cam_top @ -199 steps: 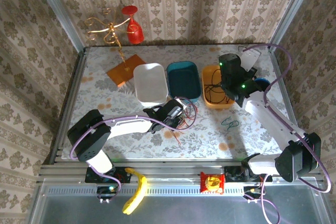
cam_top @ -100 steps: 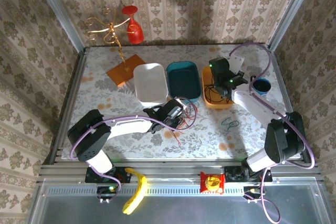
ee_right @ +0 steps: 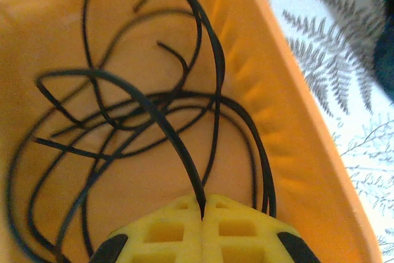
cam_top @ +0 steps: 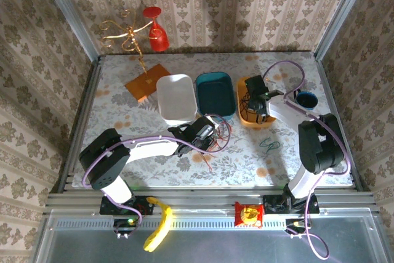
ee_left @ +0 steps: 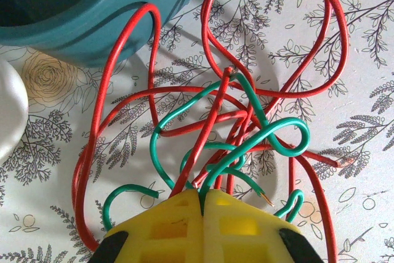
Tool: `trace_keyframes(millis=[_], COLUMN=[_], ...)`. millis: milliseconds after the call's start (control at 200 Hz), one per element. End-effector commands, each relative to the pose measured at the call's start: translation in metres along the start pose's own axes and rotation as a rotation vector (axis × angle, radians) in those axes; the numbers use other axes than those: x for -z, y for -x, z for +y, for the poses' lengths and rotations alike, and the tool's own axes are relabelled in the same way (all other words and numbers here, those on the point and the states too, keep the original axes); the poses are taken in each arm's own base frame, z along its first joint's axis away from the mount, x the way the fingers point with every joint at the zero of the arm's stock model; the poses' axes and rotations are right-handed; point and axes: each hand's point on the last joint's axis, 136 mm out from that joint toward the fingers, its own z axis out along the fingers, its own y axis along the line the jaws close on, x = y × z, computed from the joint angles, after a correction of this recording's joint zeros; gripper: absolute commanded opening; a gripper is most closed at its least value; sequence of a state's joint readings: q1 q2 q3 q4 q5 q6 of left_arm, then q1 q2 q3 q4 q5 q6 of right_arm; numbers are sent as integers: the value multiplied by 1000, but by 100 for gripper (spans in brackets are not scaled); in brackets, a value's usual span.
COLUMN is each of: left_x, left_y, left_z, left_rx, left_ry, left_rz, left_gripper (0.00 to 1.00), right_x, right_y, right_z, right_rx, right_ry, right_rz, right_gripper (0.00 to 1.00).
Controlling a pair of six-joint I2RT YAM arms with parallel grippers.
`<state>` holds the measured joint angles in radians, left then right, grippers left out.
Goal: Untangle the cables
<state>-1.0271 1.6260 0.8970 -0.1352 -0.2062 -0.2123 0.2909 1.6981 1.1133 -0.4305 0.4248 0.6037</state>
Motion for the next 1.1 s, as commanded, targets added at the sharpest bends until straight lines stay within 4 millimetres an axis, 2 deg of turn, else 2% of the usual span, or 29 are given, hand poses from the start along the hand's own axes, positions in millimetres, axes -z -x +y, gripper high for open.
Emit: trace_keyframes(millis=[0, 145, 210, 285, 355, 480, 615, 740, 1005, 1095], left_x=[1, 1, 1, 1, 2, 3, 6, 5, 4, 5], left_y=[0, -1, -1, 0, 0, 1, 3, 4, 10, 15], left_z=[-4, -4, -4, -3, -3, -2, -2, -5, -20, -30], left_rx=[-25, -27, -26, -27, -27, -25, -29, -42, -96, -125], left_ry=[-3, -2, -2, 0, 0, 6, 8, 4, -34, -72], left_rz=[10, 14, 14, 11, 10, 4, -6, -7, -29, -48], left_gripper=[0, 0, 0, 0, 0, 0, 0, 0, 0, 30], right_x=[0, -1, 3, 11, 20, 36, 59, 79, 92, 87], right_y=[-3, 2, 7, 15, 22, 29, 30, 8, -98, -124], right_z=[10, 4, 4, 1, -2, -10, -31, -52, -94, -102], right_rx=[-14, -43, -58, -73, -84, -110, -168, -217, -123, -111], right_ry=[30, 8, 28, 34, 37, 36, 27, 42, 24, 16], right_rz=[53, 48, 35, 5, -22, -63, -121, -122, 161, 230], right_gripper=[0, 0, 7, 21, 28, 32, 33, 33, 33, 34])
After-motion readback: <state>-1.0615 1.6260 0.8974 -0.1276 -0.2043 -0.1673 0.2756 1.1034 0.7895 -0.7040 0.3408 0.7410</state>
